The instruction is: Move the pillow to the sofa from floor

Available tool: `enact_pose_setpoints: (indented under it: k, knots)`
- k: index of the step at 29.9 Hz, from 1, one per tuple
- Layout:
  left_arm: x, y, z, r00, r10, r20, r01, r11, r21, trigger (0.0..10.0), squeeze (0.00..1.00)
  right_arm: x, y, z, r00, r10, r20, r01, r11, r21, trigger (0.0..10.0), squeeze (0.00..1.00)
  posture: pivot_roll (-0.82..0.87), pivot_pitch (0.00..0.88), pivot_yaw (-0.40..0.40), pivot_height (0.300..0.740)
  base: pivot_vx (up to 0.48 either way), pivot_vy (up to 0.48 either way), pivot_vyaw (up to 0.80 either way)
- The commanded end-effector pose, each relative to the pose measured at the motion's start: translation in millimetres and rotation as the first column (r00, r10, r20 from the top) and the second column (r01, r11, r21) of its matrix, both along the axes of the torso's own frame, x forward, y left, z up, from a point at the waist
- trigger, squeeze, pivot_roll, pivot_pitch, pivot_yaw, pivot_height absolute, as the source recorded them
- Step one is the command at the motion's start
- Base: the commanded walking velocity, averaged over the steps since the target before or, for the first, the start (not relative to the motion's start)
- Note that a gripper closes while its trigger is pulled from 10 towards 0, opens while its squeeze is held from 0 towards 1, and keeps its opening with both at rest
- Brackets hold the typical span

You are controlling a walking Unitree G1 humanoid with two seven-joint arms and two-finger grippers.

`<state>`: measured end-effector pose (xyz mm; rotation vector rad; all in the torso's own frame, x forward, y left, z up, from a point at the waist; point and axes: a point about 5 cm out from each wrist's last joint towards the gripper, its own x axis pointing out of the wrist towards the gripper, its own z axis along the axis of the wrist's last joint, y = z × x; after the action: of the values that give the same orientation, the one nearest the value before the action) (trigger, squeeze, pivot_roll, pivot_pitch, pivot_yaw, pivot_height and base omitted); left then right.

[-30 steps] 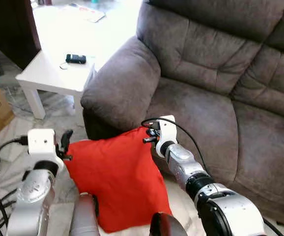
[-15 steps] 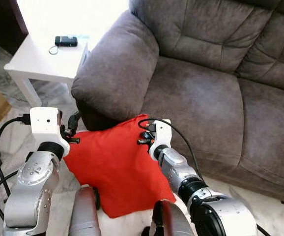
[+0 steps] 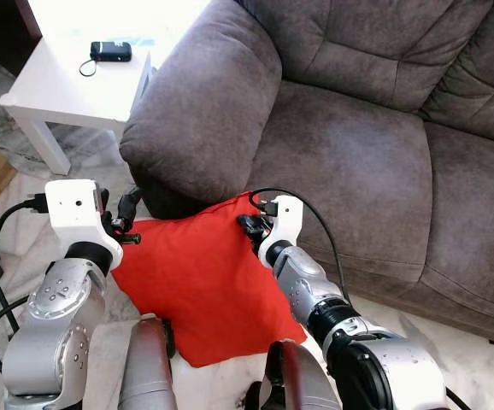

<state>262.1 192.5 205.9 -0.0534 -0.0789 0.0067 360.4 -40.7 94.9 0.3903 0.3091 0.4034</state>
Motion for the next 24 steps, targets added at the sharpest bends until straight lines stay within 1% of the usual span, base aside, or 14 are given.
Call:
enact_pose_setpoints:
  k: [1,2,5,8,14,18,24]
  knots:
    - [-5.0,-3.4,5.9,1.000,-0.009,0.021,0.009,1.000,-0.011,10.0,0.00,-1.9,7.4,1.1,1.000,0.017,0.017,-0.017,1.000,-0.009,10.0,1.00,0.23,0.318,-0.206,0.626,0.000,0.000,0.00]
    - [-5.1,-3.7,6.1,1.000,-0.010,0.022,0.010,1.000,-0.013,10.0,0.00,-1.6,7.1,1.5,1.000,0.017,0.023,-0.016,1.000,-0.017,10.0,1.00,0.23,0.318,-0.206,0.626,0.000,0.000,0.00]
    - [-5.1,-4.8,7.2,1.000,-0.011,0.024,0.011,1.000,-0.016,10.0,0.00,0.0,5.8,4.1,1.000,0.000,0.030,0.000,1.000,0.002,10.0,1.00,0.23,0.320,-0.208,0.626,0.000,0.000,0.00]
    - [-4.2,-5.9,10.4,0.999,-0.011,0.038,0.012,1.000,-0.026,10.0,0.00,4.7,4.9,13.5,0.997,-0.015,0.074,0.014,1.000,0.011,10.0,1.00,0.23,0.320,-0.211,0.626,0.000,0.000,0.00]
    - [-5.1,-7.0,11.5,0.999,-0.017,0.040,0.018,0.999,-0.036,10.0,0.00,9.5,4.8,24.6,0.991,-0.013,0.136,0.015,1.000,-0.016,10.0,1.00,0.23,0.317,-0.213,0.626,0.000,0.000,0.00]
    - [-5.4,-7.3,11.6,0.999,-0.017,0.039,0.019,0.999,-0.041,10.0,0.00,10.4,2.5,24.4,0.991,-0.028,0.133,0.031,0.999,-0.024,10.0,1.00,0.23,0.320,-0.215,0.626,0.000,0.000,0.00]
    - [-9.0,-6.8,9.7,0.999,-0.012,0.029,0.013,0.999,-0.047,10.0,0.00,7.5,-3.0,15.0,0.993,-0.034,0.117,0.043,0.996,-0.077,10.0,1.00,0.23,0.333,-0.216,0.626,0.000,0.000,0.00]
